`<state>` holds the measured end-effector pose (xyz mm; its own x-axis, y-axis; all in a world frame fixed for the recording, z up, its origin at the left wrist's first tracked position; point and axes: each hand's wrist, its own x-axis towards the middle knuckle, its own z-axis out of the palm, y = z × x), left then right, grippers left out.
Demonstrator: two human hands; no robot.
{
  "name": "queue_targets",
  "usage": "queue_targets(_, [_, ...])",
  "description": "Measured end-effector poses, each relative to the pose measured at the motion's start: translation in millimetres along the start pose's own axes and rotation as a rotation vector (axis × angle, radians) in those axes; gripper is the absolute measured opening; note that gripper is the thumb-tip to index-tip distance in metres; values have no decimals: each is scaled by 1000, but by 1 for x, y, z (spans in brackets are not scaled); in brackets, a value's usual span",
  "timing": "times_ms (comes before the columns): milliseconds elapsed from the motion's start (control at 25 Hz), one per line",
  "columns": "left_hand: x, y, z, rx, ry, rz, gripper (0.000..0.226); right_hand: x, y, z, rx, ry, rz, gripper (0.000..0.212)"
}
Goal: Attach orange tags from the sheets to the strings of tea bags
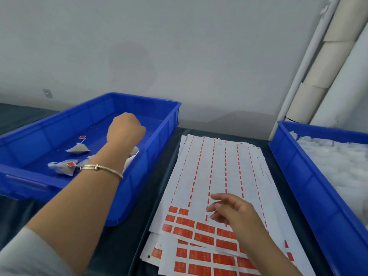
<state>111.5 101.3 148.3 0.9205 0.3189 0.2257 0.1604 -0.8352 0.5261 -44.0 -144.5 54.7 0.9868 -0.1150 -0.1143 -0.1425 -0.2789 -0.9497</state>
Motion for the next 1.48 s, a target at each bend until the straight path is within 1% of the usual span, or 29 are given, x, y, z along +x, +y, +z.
queue_targets(80, [-25, 21, 9, -110, 5, 107, 13, 0, -7, -6, -15, 17, -14, 18])
queue_targets(120, [-41, 33, 18, -154, -28, 170, 13, -2, -13, -13, -23, 30, -30, 19])
queue_targets(160, [-59, 44, 28, -180, -91, 232, 13, -4, -18, -24, -37, 48, -54, 19])
queue_targets(240, [-97, 61, 57, -205, -269, 317, 12, -11, -31, -57, -82, 116, -112, 18])
queue_targets(320, [-130, 66, 89, -207, -395, 335, 9, -17, -43, -101, -61, 237, -157, 21])
queue_targets(400, [-158, 67, 119, -185, -468, 376, 6, -17, -47, -153, -66, 396, -133, 26])
queue_targets(440, [-169, 67, 131, -170, -516, 402, 4, -14, -46, -178, -165, 458, -70, 28])
queue_targets(480, [-179, 68, 141, -159, -566, 428, 4, -9, -41, -202, -333, 486, 30, 29])
queue_targets(520, [-188, 71, 149, -147, -610, 457, 9, -4, -33, -225, -527, 468, 146, 30])
queue_targets(560, [-195, 73, 157, -131, -634, 486, 14, 2, -22, -244, -714, 396, 261, 34])
queue_targets(640, [-207, 79, 166, -94, -620, 546, 21, 6, 3, -269, -984, 131, 439, 46])
queue_targets(680, [-211, 81, 168, -77, -603, 579, 24, 8, 16, -273, -1036, 1, 494, 51])
queue_targets(720, [-214, 81, 170, -67, -595, 617, 27, 9, 29, -275, -1040, -85, 530, 55])
queue_targets(800, [-219, 81, 172, -48, -588, 692, 32, 14, 49, -276, -1035, -140, 538, 53])
queue_targets(880, [-221, 80, 173, -41, -583, 720, 35, 24, 62, -278, -1103, -78, 497, 49])
queue_targets(1000, [-223, 79, 173, -41, -601, 692, 36, 35, 70, -295, -1299, 115, 485, 44])
queue_targets(1120, [-226, 79, 172, -56, -599, 650, 35, 34, 86, -313, -1412, 111, 581, 37])
queue_targets(1200, [-227, 77, 171, -82, -575, 623, 33, 38, 93, -318, -1392, 182, 595, 32])
queue_targets(1240, [-226, 76, 170, -92, -563, 613, 32, 42, 90, -320, -1356, 256, 622, 32])
queue_targets(1320, [-225, 74, 169, -106, -549, 597, 31, 46, 74, -322, -1186, 379, 761, 45])
queue_targets(1360, [-225, 74, 168, -111, -546, 589, 30, 45, 65, -323, -1099, 396, 763, 43])
queue_targets(1440, [-224, 72, 166, -116, -543, 573, 27, 36, 52, -328, -1067, 369, 570, 24])
queue_targets(1480, [-224, 72, 165, -121, -537, 567, 26, 28, 45, -328, -1072, 370, 446, 19])
